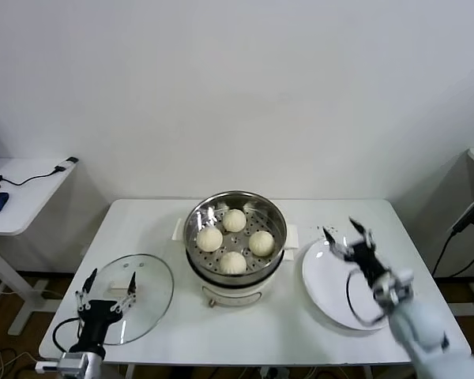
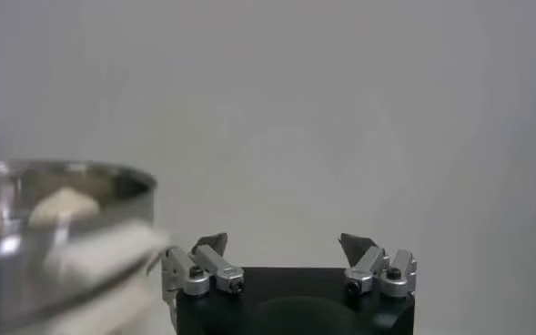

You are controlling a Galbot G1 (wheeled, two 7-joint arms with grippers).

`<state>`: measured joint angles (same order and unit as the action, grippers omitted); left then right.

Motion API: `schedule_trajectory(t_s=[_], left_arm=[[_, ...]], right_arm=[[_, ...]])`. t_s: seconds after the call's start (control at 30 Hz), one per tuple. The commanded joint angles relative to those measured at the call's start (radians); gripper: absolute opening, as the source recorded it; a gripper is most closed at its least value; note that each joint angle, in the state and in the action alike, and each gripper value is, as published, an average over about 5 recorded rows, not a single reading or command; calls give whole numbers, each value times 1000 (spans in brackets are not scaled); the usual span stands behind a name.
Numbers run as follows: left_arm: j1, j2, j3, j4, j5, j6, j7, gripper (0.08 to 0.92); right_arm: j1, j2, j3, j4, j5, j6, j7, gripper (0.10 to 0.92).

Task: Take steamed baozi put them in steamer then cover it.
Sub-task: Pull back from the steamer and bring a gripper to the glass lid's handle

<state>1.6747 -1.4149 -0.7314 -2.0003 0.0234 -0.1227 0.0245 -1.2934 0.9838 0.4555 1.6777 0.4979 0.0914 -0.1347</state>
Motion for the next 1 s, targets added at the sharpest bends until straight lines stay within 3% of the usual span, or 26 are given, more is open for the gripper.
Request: schedule_trajectory(t_s=[0.03, 0.13, 0.23, 0.5, 1.0], left_arm=[[-13, 51, -25, 158, 540, -244, -267, 823], [-11, 108, -27, 237, 814, -232, -458, 823], [-4, 161, -23, 310, 1000, -208, -542, 823], [-48, 199, -4, 486, 1163, -196, -538, 823], [-191, 83, 21, 522, 1228, -39, -492, 823]], right_arm=[[-369, 253, 220, 20, -86, 139, 7, 823], [-373, 267, 210, 23, -88, 141, 15, 823], [-374, 272, 208, 26, -93, 139, 27, 823], [-378, 281, 210, 43, -103, 128, 39, 823], [-394, 294, 230, 57, -120, 124, 44, 823]])
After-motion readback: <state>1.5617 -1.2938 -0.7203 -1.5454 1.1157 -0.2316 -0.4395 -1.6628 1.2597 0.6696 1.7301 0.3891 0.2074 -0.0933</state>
